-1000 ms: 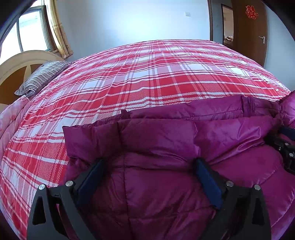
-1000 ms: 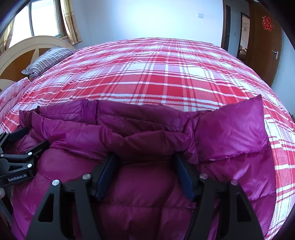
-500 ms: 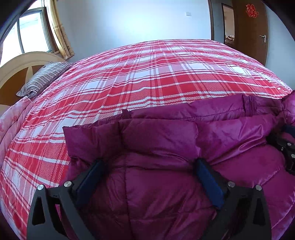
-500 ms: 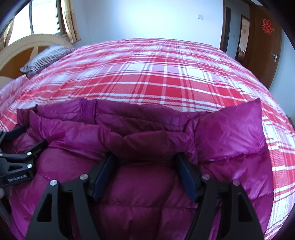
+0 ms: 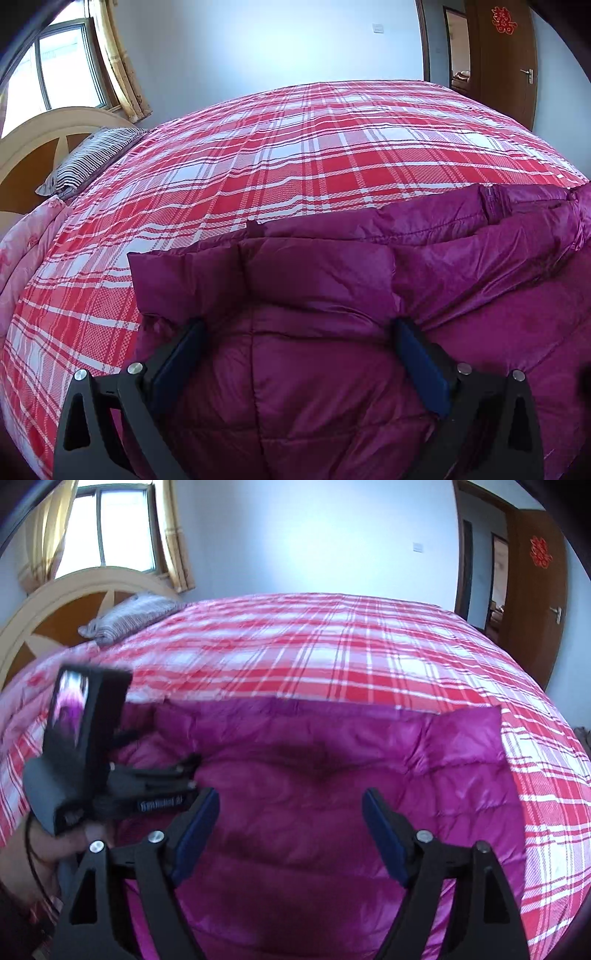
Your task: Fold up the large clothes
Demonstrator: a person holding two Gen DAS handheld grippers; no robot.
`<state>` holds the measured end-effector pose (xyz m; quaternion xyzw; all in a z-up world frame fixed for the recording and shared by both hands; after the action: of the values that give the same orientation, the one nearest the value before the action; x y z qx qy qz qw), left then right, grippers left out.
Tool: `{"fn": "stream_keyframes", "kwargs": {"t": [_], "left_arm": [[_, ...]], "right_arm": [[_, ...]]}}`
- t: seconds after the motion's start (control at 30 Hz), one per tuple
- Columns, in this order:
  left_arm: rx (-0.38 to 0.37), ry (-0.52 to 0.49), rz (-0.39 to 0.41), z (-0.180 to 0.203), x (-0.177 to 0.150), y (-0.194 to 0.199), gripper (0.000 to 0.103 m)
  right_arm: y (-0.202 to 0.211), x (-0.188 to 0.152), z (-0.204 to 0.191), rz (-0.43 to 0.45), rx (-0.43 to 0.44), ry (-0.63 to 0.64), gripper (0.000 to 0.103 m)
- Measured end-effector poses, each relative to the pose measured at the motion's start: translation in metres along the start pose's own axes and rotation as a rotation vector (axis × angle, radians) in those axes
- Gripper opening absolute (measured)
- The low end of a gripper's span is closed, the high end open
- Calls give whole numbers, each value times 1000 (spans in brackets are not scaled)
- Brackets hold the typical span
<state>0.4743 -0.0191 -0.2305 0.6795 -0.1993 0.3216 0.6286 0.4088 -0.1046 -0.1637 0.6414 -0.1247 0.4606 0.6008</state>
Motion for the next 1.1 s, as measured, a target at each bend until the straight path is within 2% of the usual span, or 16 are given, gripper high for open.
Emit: {"fn": "stream_keyframes", "kwargs": {"t": [0.07,0.2,0.37,0.53,0.6,0.7,0.8,1.0,1.1], "left_arm": [[1,-1,1,0,0,0,102],[6,-7,4,1,0,1,102],[61,-24,16,3,2,17,102],[-57,6,58,10,3,66,102],[-72,11,56,12,-3,73,102],[-42,0,-11,12,-25,51,102],[-86,58,1,6,-29,39,102],[-81,58,-3,6,-31,35,102],[-76,55,4,7,-34,36,102]], "right_arm": [[-14,-11,-1,-31,-5,-5,81],[-27,-24,6,-32,19,-45,81],[-38,-28,6,-63,24,-48,82],[-40,-31,5,-74,33,-54,83],[-40,-30,4,-73,31,-53,83],[-39,-31,5,-69,29,-54,83],[-38,-31,4,-63,21,-49,83],[-36,-31,4,-62,24,-56,83],[-15,-36,6,-41,20,-64,84]]}}
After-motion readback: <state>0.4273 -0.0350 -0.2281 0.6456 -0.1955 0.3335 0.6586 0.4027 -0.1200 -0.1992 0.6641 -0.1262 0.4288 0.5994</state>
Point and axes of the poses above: each gripper's, at about its wrist camera, not at the fingertips, and y roughly against the way its jaws point, z to its right, x to its top, the point moved 6 cm from there along -y, roughly the way its jaws point, and after that the axes turned 15 degrees about y, right-handed, at the moved point
